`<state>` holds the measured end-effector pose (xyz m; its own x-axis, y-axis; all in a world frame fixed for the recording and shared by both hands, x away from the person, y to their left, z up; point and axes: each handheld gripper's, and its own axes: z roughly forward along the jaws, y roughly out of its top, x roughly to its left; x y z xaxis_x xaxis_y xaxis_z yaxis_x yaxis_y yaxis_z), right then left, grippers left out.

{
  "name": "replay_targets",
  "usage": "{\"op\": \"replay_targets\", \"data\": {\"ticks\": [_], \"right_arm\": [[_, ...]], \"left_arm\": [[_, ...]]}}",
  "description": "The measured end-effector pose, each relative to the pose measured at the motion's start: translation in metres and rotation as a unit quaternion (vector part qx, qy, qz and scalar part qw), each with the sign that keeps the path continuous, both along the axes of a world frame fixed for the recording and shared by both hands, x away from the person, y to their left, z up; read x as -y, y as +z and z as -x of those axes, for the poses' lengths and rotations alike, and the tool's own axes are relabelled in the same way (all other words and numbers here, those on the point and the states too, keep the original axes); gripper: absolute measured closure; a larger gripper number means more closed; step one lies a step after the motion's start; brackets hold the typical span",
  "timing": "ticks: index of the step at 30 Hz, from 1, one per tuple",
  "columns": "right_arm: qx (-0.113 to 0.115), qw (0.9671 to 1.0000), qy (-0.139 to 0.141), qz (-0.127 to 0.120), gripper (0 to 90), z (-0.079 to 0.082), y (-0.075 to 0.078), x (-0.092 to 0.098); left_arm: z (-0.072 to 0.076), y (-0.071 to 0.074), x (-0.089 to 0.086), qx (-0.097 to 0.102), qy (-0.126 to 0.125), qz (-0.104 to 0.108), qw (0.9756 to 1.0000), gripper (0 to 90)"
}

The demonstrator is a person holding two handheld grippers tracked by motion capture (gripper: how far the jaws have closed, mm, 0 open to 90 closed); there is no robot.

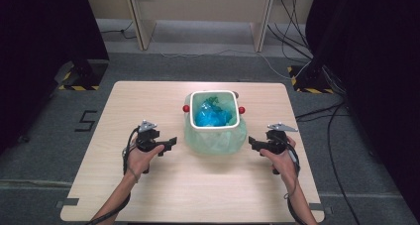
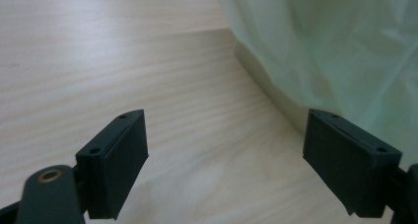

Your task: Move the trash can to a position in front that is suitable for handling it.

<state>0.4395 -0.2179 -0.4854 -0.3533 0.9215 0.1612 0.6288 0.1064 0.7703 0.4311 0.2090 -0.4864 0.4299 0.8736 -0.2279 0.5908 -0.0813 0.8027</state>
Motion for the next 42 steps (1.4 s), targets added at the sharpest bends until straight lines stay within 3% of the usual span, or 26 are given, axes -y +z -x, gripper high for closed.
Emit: {"op": "replay_targets", "data": {"ticks": [8, 11, 19, 24, 30, 35, 42], "right_arm": [[-0.007, 0.9997, -0.009, -0.019, 16.7, -0.024, -0.004, -0.008], [-0.012, 0.9997, -0.009, -0.016, 18.0, -0.030, -0.008, -0.011], [-0.022, 0.9986, 0.000, -0.048, 18.0, -0.041, -0.012, -0.024], [-0.037, 0.9964, 0.017, -0.074, 17.9, -0.041, -0.017, -0.030], [-0.053, 0.9938, 0.017, -0.096, 25.9, -0.038, -0.018, -0.034], [-0.053, 0.9948, 0.028, -0.083, 30.5, -0.031, -0.014, -0.042], [-0.058, 0.9948, 0.043, -0.072, 30.5, -0.022, -0.012, -0.050]], "left_arm": [[-0.026, -0.003, 0.019, -0.003, 0.007, 0.014, 0.9999, 17.7], [-0.031, -0.005, 0.026, -0.004, 0.005, 0.021, 0.9998, 17.8], [-0.040, -0.006, 0.037, -0.017, 0.000, 0.035, 0.9993, 17.8], [-0.040, -0.007, 0.041, -0.020, -0.008, 0.042, 0.9989, 18.7], [-0.037, -0.007, 0.040, -0.026, -0.003, 0.050, 0.9984, 21.4], [-0.033, -0.004, 0.037, -0.032, -0.002, 0.050, 0.9982, 28.0], [-0.016, -0.003, 0.026, -0.030, -0.011, 0.041, 0.9986, 28.8]]}}
